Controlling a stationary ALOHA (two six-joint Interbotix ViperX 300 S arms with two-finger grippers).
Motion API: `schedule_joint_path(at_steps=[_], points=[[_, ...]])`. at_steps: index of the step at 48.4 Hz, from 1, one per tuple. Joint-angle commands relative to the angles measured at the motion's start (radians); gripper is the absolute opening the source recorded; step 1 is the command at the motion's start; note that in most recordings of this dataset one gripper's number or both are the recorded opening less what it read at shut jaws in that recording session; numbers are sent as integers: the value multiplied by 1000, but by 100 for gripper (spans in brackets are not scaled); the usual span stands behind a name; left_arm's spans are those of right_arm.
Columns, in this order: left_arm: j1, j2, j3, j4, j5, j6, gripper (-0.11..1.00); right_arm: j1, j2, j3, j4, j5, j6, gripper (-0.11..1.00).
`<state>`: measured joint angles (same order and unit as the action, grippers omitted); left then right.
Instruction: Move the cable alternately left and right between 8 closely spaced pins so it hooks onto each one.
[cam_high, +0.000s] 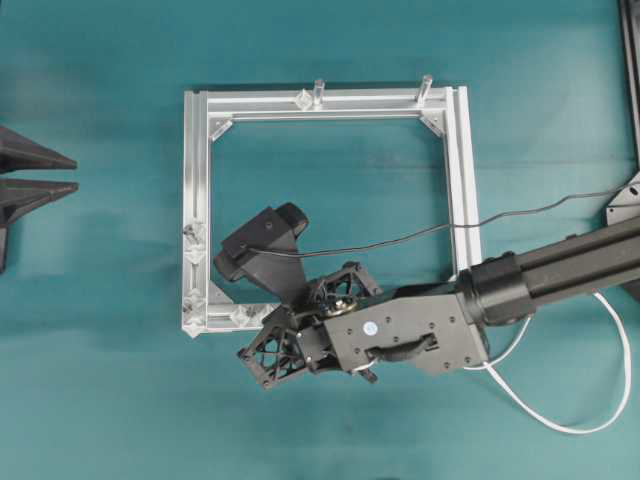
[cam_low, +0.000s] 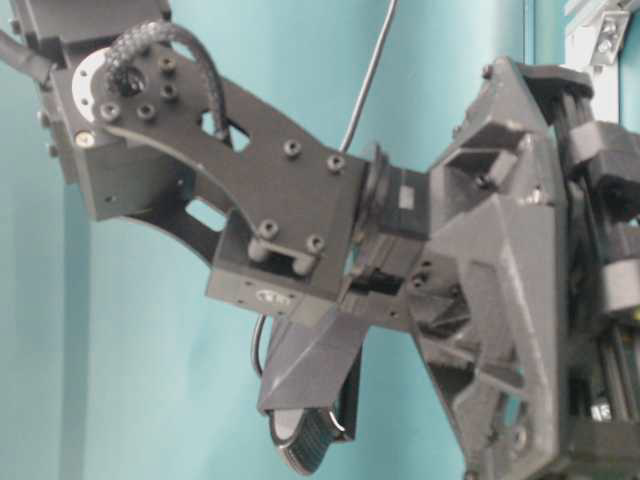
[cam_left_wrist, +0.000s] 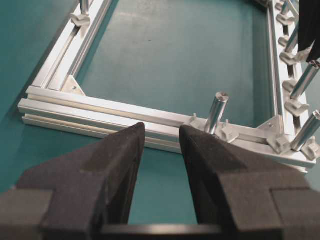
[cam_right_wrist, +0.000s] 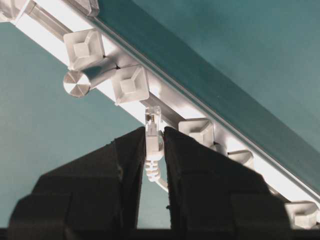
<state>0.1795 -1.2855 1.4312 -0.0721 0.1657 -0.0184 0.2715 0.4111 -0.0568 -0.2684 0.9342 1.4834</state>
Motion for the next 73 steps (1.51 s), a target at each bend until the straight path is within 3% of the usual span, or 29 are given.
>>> schedule_joint_path(at_steps=[1,17,52,73], points=[[3,8,-11,3,-11,-8,38,2,-23,-14,-6,-3,-2,15],[3,8,-9,2,-11,-8,38,-26,-28,-14,-17,5,-14,15],[3,8,-11,3,-12,-8,38,-209,-34,-21,-28,-25,-218,15],[3,8,-9,3,-11,-8,38,-241,9,-101,-28,-110,-236,15]])
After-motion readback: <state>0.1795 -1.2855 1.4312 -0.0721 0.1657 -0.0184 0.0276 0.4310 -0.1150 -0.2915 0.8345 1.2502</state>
